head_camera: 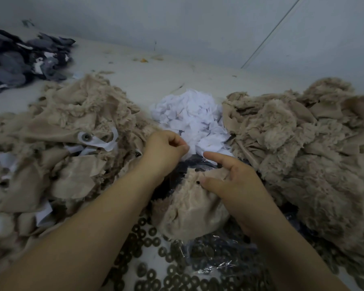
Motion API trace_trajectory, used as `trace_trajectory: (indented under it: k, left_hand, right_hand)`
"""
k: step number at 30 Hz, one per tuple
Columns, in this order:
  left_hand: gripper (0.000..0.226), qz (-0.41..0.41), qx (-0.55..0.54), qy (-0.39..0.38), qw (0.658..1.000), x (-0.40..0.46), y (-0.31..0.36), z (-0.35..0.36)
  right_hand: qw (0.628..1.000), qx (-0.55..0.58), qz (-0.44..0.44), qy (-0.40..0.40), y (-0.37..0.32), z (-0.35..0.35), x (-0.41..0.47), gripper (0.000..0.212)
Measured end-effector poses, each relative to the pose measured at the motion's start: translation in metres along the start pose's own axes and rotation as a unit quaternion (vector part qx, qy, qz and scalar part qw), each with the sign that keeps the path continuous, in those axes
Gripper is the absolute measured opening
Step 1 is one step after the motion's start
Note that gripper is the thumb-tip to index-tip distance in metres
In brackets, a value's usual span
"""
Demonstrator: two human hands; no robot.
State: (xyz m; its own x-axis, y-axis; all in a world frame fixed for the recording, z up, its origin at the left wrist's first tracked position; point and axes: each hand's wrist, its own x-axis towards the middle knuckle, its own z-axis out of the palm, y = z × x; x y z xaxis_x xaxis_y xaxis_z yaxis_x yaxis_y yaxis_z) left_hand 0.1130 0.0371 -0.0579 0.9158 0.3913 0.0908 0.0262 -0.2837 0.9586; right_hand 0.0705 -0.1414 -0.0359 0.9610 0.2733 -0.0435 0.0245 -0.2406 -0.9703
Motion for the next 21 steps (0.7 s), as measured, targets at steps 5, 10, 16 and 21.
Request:
trace_trajectory:
  k: [5, 10, 16, 21]
  left_hand:
    - [0.026, 0.127, 0.054, 0.008, 0.990, -0.021, 0.010, -0.011]
    - [0.020, 0.143, 0.038, -0.037, 0.988, -0.033, 0.013, -0.011]
    - [0.019, 0.145, -0.049, -0.104, 0.983, -0.039, 0.021, -0.015]
    - [0.016, 0.228, 0.051, -0.168, 0.958, -0.049, 0.023, -0.017]
  right_hand:
    - [0.999, -0.032, -0.023, -0.010, 0.005, 0.003, 0.005, 0.059]
    - [0.995, -0.097, -0.022, -0.013, -0.008, 0.010, 0.020, 0.060]
    - [0.998, -0.060, 0.004, 0.019, -0.005, 0.015, 0.024, 0.023]
    - [0.999, -0.028, -0.011, 0.029, 0.003, 0.010, 0.013, 0.028]
